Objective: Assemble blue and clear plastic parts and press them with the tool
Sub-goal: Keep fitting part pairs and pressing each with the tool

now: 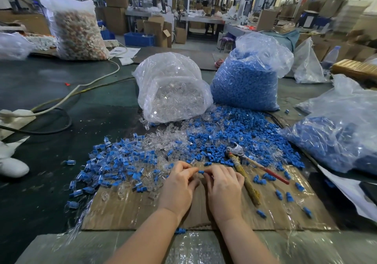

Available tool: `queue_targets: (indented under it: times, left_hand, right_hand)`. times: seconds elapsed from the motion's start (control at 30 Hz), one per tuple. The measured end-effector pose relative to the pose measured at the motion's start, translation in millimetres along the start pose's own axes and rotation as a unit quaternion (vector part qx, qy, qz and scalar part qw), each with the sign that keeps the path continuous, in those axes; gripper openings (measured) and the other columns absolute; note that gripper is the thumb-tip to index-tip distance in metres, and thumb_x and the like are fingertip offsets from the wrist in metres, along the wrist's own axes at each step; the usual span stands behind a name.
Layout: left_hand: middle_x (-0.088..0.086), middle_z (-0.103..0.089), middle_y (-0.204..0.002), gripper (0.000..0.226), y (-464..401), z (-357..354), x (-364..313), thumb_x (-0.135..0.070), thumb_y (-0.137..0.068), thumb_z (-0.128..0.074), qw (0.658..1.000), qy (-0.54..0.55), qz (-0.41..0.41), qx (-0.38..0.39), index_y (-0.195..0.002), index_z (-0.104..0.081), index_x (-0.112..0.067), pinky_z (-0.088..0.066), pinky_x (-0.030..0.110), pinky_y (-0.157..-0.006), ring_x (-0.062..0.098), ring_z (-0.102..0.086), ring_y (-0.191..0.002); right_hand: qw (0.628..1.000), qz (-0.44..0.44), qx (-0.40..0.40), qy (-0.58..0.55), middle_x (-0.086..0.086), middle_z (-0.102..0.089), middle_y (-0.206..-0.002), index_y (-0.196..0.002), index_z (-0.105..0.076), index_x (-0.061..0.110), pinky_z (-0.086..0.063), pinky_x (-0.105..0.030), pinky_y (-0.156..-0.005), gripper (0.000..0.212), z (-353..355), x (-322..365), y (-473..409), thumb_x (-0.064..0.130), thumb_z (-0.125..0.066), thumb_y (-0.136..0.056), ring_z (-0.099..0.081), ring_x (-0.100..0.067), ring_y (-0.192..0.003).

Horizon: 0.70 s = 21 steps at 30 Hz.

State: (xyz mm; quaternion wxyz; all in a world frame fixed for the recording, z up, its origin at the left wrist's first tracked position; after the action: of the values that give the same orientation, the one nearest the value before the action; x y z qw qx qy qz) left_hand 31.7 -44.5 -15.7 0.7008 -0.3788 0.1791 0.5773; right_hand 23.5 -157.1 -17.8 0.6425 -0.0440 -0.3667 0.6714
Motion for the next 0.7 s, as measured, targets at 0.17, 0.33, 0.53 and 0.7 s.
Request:
queue_targets:
  times: [0.17,0.33,0.53,0.7]
  left_hand:
    - [-0.018,-0.045,-0.082,0.025,-0.5,2.3,0.0,-0.016,-0.088,-0.058,0.999,0.010,0.012,-0.033,-0.113,-0.065,-0.014,-0.034,-0.002,-0.074,-0.005,-0.045,-0.073]
    - [-0.018,-0.047,-0.090,0.022,-0.6,1.5,0.4,-0.022,-0.089,-0.059,1.000,0.003,0.013,-0.011,-0.110,-0.064,-0.019,-0.038,0.004,-0.076,-0.002,-0.049,-0.085]
    - [-0.015,-0.055,-0.092,0.018,-1.6,2.6,1.8,-0.018,-0.087,-0.061,0.999,0.010,0.023,-0.026,-0.104,-0.067,-0.017,-0.033,-0.004,-0.076,-0.003,-0.048,-0.084]
    - [-0.018,-0.057,-0.079,0.009,-0.5,4.9,1.4,-0.017,-0.090,-0.057,0.996,0.050,0.055,-0.046,-0.095,-0.064,-0.020,-0.038,-0.002,-0.070,-0.008,-0.052,-0.072]
  right_hand:
    - [1.000,-0.011,0.005,-0.013,0.005,-0.065,-0.079,-0.079,-0.064,0.019,-0.026,-0.032,-0.075,0.007,-0.4,-1.5,-0.5,0.018,-0.069,-0.084,-0.059,-0.020,-0.078]
    - [1.000,-0.013,0.007,-0.014,0.006,-0.064,-0.077,-0.077,-0.063,0.019,-0.026,-0.031,-0.074,0.009,0.5,-0.8,-1.0,0.019,-0.070,-0.083,-0.058,-0.019,-0.076]
    - [0.999,-0.023,0.015,-0.018,0.007,-0.063,-0.077,-0.077,-0.062,0.019,-0.022,-0.029,-0.072,0.010,0.9,-0.9,-1.1,0.020,-0.068,-0.085,-0.056,-0.018,-0.076]
    - [0.999,-0.013,0.017,-0.030,0.007,-0.063,-0.076,-0.075,-0.062,0.019,-0.028,-0.031,-0.074,0.011,1.8,0.5,-0.8,0.022,-0.068,-0.084,-0.055,-0.018,-0.074]
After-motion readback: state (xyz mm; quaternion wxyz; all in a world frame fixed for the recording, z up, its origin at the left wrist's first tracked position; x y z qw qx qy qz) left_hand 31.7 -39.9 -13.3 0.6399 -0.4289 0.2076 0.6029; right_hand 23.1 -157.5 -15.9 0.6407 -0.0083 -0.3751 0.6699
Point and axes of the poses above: each hand's wrist, its own y-axis away from the middle knuckle, its own z-axis out of the back of the hand, x = y × z, the point moved 1 cm from there along -y, towards the middle knuckle
